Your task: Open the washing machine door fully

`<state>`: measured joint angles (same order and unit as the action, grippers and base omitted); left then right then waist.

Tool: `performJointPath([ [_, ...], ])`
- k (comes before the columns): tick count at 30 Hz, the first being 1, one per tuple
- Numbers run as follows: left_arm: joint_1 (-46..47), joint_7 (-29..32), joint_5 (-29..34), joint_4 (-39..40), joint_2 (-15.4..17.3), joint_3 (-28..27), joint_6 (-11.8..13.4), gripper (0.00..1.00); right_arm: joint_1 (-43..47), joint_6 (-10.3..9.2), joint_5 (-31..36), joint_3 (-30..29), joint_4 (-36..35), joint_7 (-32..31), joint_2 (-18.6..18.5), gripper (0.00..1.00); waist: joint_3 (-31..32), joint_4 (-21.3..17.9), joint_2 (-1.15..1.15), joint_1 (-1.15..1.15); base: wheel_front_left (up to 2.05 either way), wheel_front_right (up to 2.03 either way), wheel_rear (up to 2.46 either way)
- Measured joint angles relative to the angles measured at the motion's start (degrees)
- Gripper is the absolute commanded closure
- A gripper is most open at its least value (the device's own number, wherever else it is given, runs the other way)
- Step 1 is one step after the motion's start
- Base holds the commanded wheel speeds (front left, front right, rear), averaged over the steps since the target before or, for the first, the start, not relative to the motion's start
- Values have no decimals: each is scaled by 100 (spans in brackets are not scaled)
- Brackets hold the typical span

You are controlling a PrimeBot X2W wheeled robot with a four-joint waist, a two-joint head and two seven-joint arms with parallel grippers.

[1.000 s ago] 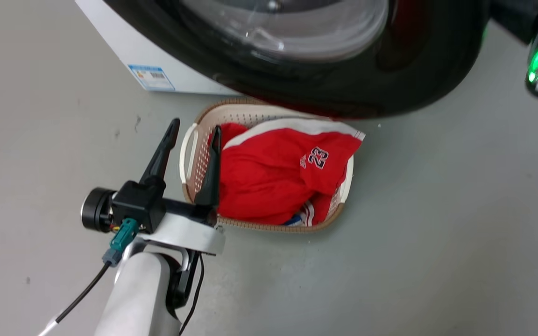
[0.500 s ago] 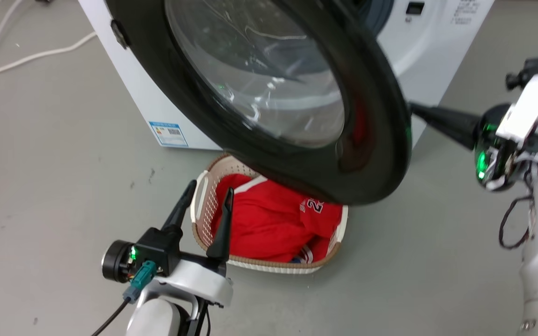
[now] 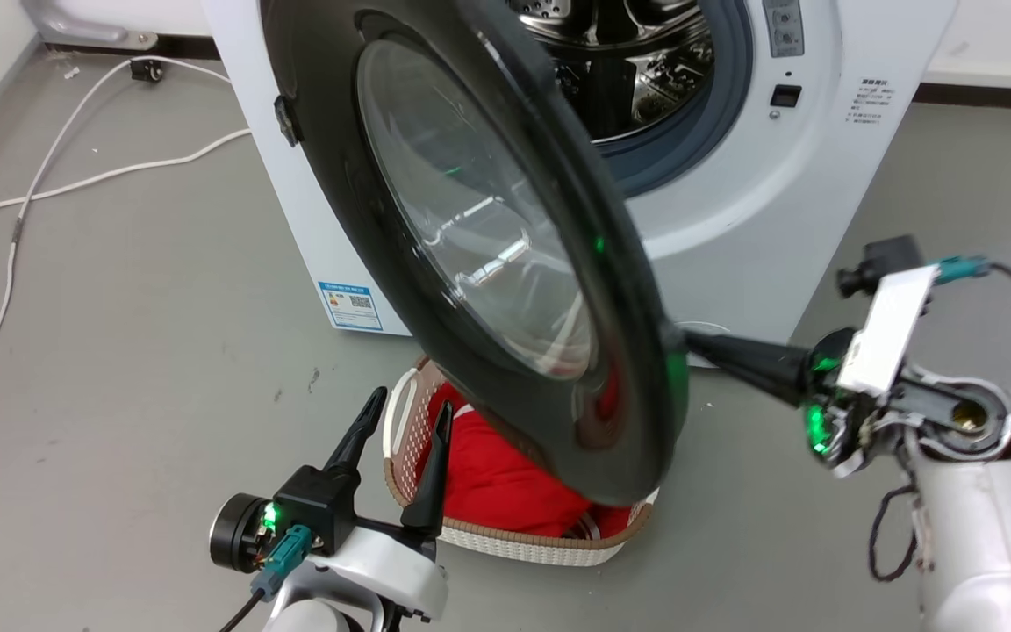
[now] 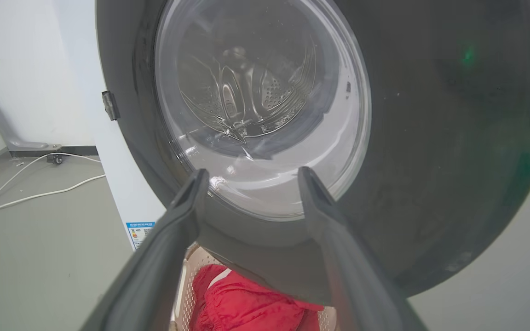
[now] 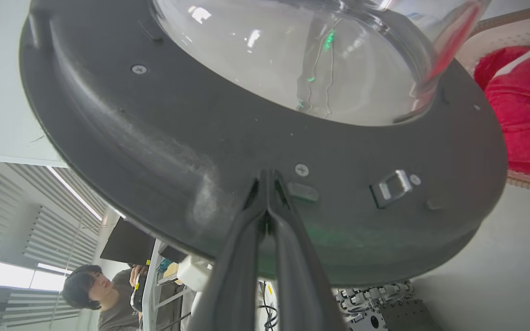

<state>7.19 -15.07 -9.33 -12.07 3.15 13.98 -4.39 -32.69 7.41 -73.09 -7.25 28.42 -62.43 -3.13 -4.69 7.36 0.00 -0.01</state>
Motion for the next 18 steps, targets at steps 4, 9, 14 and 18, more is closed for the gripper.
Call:
performJointPath([
  [4, -19, 0, -8, -13, 5, 14, 0, 0, 220, 0, -281, 455, -75, 297, 4, 100, 56, 34, 0, 0, 0, 0, 0],
  [9, -63, 0, -25, -19, 12, 11, 1, 0, 400, 0, -506, 750, -180, 671, 8, 100, 114, 26, 0, 0, 0, 0, 0],
  [14, -121, 0, -43, -47, 35, 4, 9, 0, 649, -1, -614, 720, -322, 1267, 22, 100, 205, -27, 0, 0, 0, 0, 0],
  [18, -142, 0, -46, -73, 57, -1, 18, 0, 875, 0, -688, 485, -605, 2034, 23, 100, 273, -106, 0, 0, 0, 0, 0],
])
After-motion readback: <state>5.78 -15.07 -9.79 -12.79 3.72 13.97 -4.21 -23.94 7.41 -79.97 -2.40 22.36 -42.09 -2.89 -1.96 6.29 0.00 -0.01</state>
